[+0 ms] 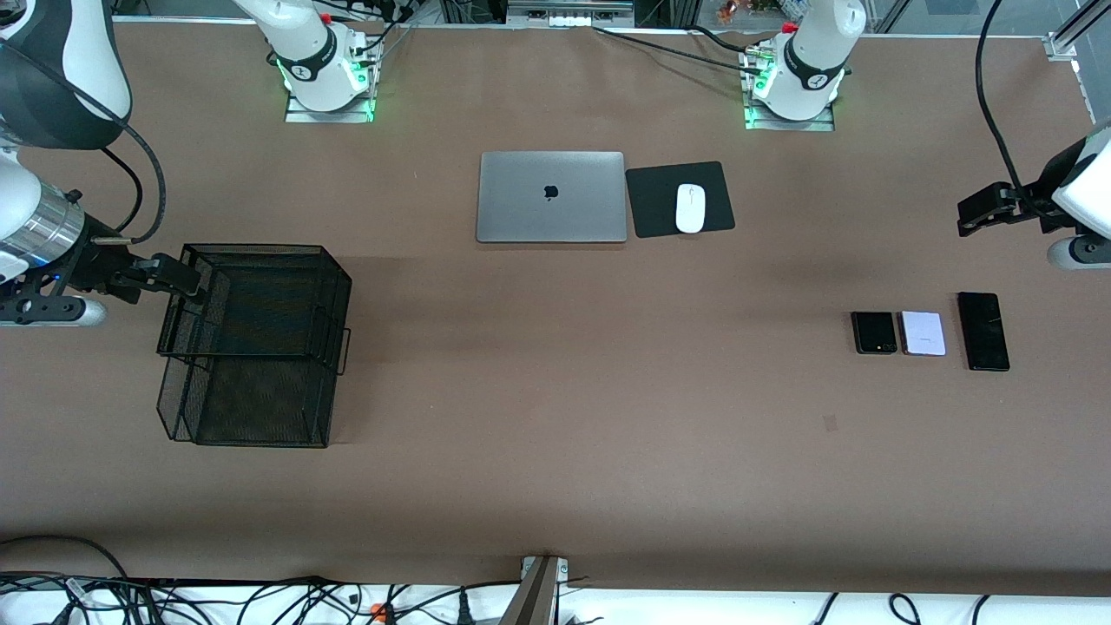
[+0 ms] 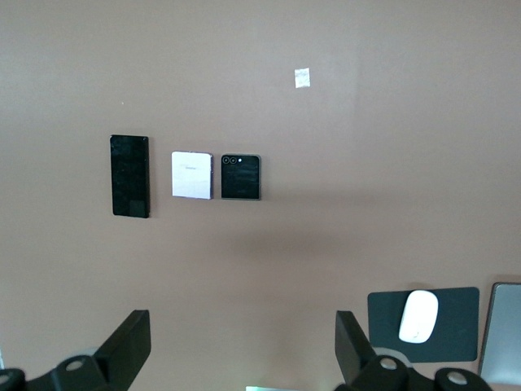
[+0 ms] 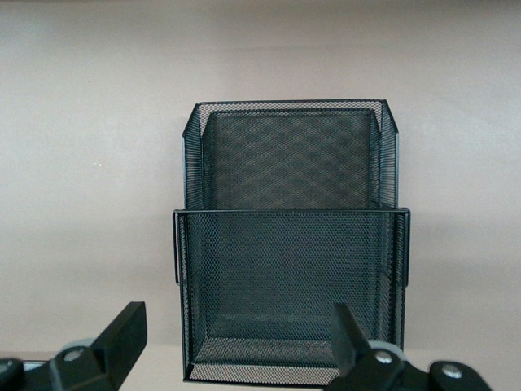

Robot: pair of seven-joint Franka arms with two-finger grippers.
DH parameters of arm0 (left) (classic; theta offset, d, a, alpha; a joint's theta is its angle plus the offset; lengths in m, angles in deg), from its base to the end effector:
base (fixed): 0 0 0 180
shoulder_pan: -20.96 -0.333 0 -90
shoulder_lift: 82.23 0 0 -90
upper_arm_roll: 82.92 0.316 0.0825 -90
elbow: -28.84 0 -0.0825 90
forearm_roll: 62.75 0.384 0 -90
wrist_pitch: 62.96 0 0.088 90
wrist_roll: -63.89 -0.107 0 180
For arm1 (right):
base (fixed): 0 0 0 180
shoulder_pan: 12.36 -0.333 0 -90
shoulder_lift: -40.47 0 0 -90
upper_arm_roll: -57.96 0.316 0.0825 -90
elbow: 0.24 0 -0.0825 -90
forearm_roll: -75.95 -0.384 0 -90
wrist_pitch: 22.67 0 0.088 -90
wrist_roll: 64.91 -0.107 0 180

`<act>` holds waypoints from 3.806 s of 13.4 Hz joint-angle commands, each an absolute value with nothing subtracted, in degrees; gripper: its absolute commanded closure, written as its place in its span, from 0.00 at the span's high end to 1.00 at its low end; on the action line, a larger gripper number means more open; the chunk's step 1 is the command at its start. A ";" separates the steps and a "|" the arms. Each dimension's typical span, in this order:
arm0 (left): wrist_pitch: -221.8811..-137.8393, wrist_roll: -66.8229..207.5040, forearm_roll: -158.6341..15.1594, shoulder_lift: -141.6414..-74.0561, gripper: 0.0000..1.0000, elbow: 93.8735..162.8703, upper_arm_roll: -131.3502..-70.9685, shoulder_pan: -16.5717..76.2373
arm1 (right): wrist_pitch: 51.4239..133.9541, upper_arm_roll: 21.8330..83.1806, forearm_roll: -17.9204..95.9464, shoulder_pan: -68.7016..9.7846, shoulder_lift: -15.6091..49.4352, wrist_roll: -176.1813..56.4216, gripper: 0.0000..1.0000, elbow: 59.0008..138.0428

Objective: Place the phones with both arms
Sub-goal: 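Reach the left gripper down and grasp the small black flip phone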

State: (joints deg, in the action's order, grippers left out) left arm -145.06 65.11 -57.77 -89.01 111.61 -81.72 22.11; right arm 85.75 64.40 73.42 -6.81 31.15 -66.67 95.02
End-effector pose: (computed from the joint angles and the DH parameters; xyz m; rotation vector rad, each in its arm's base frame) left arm 0.5759 0.0100 0.6055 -3.0444 -0.0434 0.1968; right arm 0.6197 0.0087 0.5145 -3.0775 0.0459 -0.1025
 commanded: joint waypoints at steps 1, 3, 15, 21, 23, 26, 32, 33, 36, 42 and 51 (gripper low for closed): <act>-145.58 63.19 -58.97 -86.27 1.00 113.83 -80.64 22.45 | 84.73 64.64 72.43 -6.21 31.76 -66.14 1.00 94.51; -145.66 63.36 -59.05 -86.71 1.00 113.74 -80.37 22.36 | 84.38 64.72 72.78 -6.21 31.33 -65.70 1.00 93.63; -152.05 59.07 -59.32 -88.82 1.00 122.67 -80.28 20.34 | 84.12 64.72 72.78 -6.21 31.41 -65.97 1.00 93.72; -175.44 57.74 -59.14 -93.11 1.00 137.72 -80.37 17.44 | 83.33 64.81 72.78 -6.21 31.50 -66.14 1.00 93.63; -178.26 54.50 -59.05 -96.28 1.00 137.91 -80.28 16.92 | 83.33 64.72 72.78 -6.21 31.50 -66.14 1.00 93.63; -186.50 52.48 -59.05 -101.37 1.00 139.31 -80.37 15.43 | 83.33 64.81 72.78 -6.21 31.50 -66.14 1.00 93.63; -203.46 51.59 -59.23 -109.03 1.00 144.39 -80.46 13.75 | 83.33 64.72 72.78 -6.21 31.59 -66.06 1.00 93.63; -206.46 51.85 -59.40 -109.47 1.00 145.98 -80.46 13.58 | 83.33 64.81 72.78 -6.21 31.59 -66.05 1.00 93.72; -207.45 52.73 -59.41 -109.47 1.00 147.05 -80.55 13.49 | 83.33 64.81 72.78 -6.21 31.59 -66.14 1.00 93.72; -210.79 55.28 -59.93 -109.91 1.00 149.60 -80.99 13.58 | 83.24 64.72 72.78 -6.21 31.59 -66.14 1.00 93.72; -217.47 57.65 -59.93 -112.29 1.00 151.88 -81.16 13.66 | 83.24 64.81 72.78 -6.21 31.59 -66.32 1.00 93.72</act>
